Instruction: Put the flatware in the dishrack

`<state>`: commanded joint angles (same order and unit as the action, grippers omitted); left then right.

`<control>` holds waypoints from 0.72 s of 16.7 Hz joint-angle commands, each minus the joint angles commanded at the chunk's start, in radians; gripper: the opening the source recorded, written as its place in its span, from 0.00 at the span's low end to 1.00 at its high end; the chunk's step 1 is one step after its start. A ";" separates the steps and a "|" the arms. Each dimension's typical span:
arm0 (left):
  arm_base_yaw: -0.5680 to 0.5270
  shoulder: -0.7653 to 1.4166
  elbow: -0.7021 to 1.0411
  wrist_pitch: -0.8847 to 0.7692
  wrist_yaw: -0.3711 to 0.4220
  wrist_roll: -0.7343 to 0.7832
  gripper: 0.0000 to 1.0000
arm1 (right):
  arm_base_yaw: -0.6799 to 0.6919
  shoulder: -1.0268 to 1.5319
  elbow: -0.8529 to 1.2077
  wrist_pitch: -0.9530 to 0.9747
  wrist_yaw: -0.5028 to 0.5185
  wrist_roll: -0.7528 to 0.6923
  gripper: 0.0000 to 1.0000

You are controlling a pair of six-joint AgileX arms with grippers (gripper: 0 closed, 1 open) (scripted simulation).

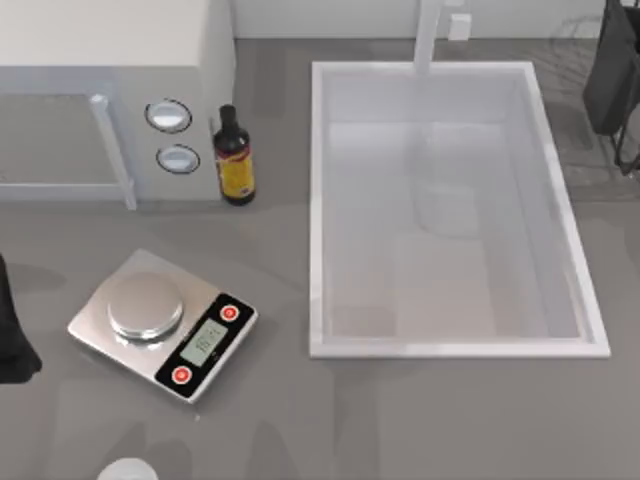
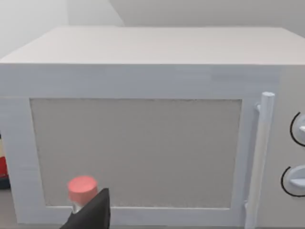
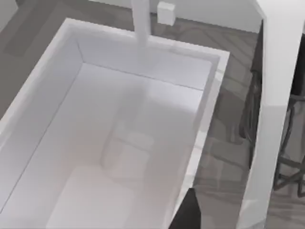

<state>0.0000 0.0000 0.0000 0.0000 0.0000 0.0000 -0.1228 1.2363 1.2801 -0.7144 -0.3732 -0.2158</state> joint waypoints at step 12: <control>0.000 0.000 0.000 0.000 0.000 0.000 1.00 | -0.510 -0.247 -0.134 0.567 -0.243 0.232 0.00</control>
<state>0.0000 0.0000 0.0000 0.0000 0.0000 0.0000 -0.6332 0.9896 1.1465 -0.1472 -0.6160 0.0165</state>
